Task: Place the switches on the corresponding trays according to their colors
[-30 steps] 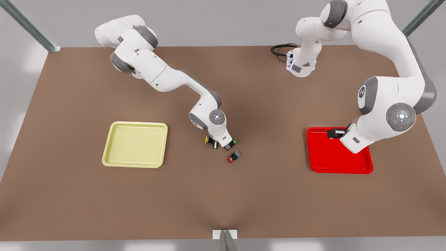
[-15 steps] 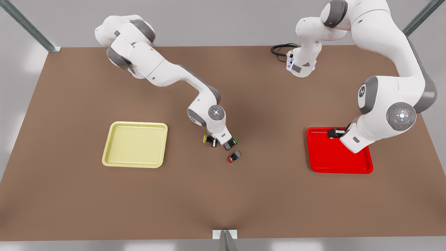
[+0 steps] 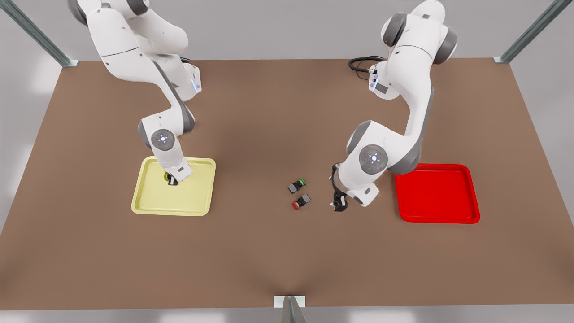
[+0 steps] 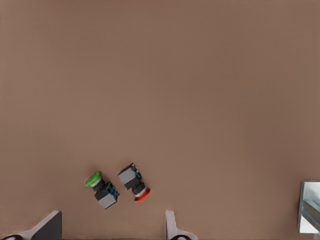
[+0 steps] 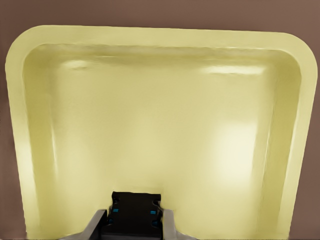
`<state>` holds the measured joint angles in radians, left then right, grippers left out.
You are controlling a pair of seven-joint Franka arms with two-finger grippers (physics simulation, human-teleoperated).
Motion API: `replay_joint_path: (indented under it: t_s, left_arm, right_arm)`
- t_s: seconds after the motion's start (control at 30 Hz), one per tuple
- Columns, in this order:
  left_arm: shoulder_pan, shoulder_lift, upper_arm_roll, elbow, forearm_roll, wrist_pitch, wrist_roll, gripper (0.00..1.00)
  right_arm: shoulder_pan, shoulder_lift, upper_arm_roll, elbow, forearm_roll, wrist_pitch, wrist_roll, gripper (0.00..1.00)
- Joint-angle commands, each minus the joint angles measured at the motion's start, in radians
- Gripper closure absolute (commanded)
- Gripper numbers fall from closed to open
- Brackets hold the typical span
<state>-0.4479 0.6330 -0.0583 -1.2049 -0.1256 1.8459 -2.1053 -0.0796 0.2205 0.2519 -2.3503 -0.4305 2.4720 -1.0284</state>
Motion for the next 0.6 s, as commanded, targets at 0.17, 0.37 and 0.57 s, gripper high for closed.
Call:
replay_joint_path:
  t_s: [0.17,0.37,0.57]
  left_arm:
    - [-0.035,0.103,0.006,0.011,-0.005,0.077,-0.182,0.00]
    - [-0.071,0.157,0.009,0.011,0.040,0.194,-0.305,0.00]
    - [-0.083,0.182,0.009,0.011,0.047,0.220,-0.392,0.00]
  right_arm:
    - [0.003,-0.009,-0.026,-0.058,-0.001,0.008,-0.027,0.17]
    - [0.003,-0.035,-0.037,-0.038,-0.001,-0.002,-0.072,0.00]
    - [0.063,0.003,-0.026,0.562,0.222,-0.487,0.318,0.00]
